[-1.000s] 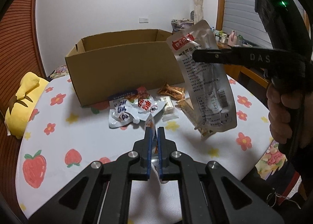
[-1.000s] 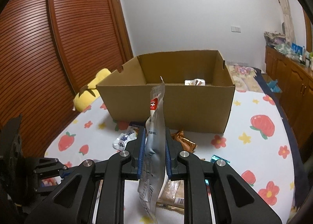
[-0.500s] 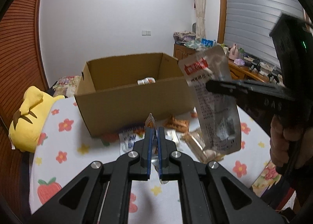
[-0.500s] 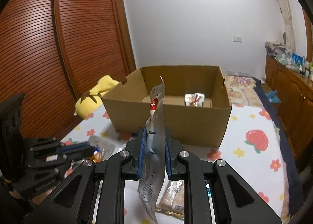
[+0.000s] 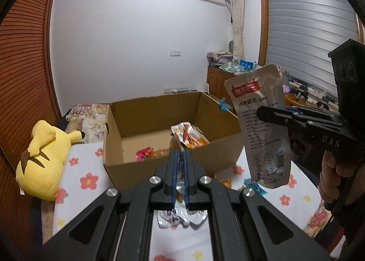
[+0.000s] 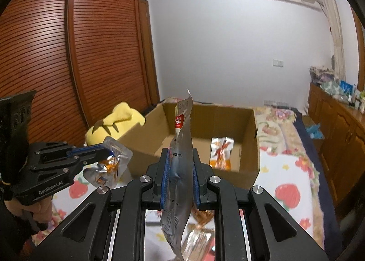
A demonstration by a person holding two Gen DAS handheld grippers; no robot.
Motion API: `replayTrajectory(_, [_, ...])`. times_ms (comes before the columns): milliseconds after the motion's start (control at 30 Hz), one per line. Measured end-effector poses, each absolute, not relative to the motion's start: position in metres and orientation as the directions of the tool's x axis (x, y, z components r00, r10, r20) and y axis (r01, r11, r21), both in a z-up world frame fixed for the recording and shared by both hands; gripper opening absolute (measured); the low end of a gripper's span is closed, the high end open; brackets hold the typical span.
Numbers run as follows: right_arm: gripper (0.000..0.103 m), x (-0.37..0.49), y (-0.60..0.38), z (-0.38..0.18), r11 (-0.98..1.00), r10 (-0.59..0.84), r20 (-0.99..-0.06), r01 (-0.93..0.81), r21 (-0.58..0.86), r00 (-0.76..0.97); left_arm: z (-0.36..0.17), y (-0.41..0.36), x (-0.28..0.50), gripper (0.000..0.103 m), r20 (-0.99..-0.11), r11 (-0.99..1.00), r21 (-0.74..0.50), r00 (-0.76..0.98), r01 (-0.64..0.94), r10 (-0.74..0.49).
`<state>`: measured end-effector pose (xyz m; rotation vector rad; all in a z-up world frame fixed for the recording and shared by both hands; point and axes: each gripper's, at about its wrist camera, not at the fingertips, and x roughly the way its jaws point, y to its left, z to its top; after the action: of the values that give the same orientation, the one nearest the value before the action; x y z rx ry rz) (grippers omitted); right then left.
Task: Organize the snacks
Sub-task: 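Lift and carry the silver pouch and white pack over the box with both tools, then open the left tool over the box while the right tool releases the white pack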
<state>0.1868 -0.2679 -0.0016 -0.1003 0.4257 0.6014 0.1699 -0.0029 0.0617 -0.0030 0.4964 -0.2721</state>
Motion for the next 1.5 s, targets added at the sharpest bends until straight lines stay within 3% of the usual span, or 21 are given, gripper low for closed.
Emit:
replayTrajectory(700, [0.015,0.304,-0.240,0.019,0.822,0.511,-0.410,-0.569,-0.022,0.755,0.076,0.005,0.273,0.002,-0.487,0.972,-0.049,0.844,0.228,-0.222])
replayTrajectory(1167, [0.015,0.329,-0.228,-0.040,0.835,0.362,-0.530,-0.520,-0.181,0.766,0.027,-0.001,0.306,0.002,-0.582,0.981,-0.023,0.795,0.193,-0.170])
replayTrajectory(1500, [0.015,0.339,-0.240,-0.056,0.826,0.386,-0.632,-0.557,-0.088,0.672,0.015,0.001,0.312,0.002,-0.615,0.983,-0.016,0.773,0.183,-0.154])
